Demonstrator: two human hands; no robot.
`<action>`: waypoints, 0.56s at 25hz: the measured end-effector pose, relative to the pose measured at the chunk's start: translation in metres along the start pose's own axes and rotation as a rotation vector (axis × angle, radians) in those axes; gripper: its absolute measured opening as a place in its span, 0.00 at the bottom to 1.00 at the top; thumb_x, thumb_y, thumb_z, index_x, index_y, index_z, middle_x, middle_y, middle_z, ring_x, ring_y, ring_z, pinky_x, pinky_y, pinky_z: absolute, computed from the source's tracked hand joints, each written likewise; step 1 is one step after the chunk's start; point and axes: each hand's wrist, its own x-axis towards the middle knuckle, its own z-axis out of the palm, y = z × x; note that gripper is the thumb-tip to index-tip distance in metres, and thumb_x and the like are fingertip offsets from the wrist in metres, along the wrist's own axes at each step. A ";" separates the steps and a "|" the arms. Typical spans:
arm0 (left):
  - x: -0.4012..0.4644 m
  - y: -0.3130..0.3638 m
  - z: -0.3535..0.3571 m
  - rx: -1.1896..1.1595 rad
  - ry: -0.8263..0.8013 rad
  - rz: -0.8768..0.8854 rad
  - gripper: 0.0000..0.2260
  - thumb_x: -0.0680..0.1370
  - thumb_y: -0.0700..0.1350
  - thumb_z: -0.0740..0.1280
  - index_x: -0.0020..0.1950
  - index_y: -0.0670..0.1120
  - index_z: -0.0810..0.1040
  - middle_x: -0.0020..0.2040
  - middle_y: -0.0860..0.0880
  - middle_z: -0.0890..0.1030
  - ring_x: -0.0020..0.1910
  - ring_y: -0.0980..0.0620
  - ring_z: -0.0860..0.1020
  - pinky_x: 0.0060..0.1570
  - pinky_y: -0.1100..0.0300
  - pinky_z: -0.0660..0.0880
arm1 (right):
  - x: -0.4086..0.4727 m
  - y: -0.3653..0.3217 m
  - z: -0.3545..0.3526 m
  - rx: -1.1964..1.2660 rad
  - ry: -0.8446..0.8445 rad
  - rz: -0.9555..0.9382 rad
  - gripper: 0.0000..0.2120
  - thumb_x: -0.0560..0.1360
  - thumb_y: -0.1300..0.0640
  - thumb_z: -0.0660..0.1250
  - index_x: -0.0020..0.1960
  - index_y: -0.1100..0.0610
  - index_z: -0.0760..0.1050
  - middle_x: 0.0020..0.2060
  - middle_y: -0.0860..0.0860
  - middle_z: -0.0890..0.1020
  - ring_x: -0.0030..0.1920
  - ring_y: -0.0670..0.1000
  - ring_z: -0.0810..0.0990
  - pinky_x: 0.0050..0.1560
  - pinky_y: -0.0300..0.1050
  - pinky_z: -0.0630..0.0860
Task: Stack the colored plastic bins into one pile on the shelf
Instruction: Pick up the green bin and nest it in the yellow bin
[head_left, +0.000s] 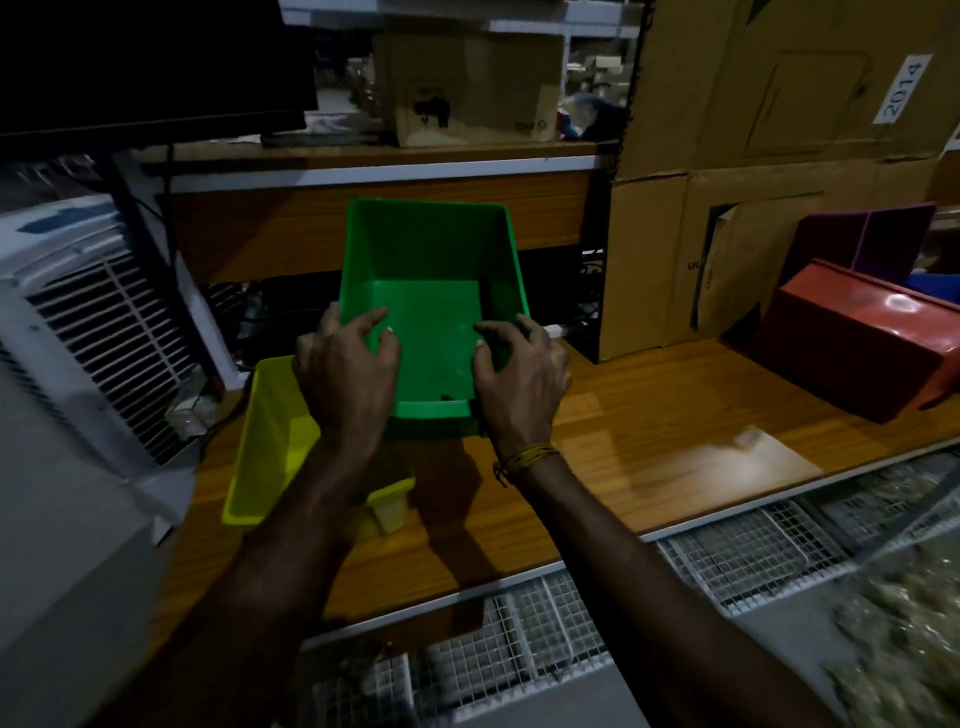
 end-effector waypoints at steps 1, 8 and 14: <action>0.005 -0.010 -0.012 0.001 0.031 0.003 0.16 0.77 0.51 0.66 0.64 0.54 0.80 0.72 0.44 0.74 0.65 0.37 0.73 0.64 0.46 0.70 | -0.005 -0.012 0.007 0.016 -0.003 -0.023 0.13 0.77 0.51 0.65 0.60 0.45 0.78 0.70 0.53 0.72 0.70 0.60 0.66 0.67 0.58 0.64; 0.028 -0.097 -0.052 0.035 0.103 -0.039 0.20 0.73 0.57 0.62 0.61 0.53 0.82 0.64 0.44 0.80 0.59 0.37 0.78 0.60 0.44 0.74 | -0.037 -0.067 0.052 0.068 -0.118 -0.087 0.13 0.76 0.52 0.65 0.60 0.45 0.78 0.69 0.52 0.73 0.70 0.60 0.66 0.66 0.56 0.63; 0.017 -0.140 -0.045 0.092 0.041 -0.105 0.20 0.73 0.54 0.65 0.63 0.51 0.81 0.63 0.44 0.80 0.58 0.37 0.78 0.60 0.44 0.74 | -0.054 -0.066 0.088 -0.012 -0.211 -0.065 0.13 0.76 0.52 0.65 0.60 0.44 0.78 0.67 0.50 0.75 0.68 0.60 0.67 0.65 0.55 0.64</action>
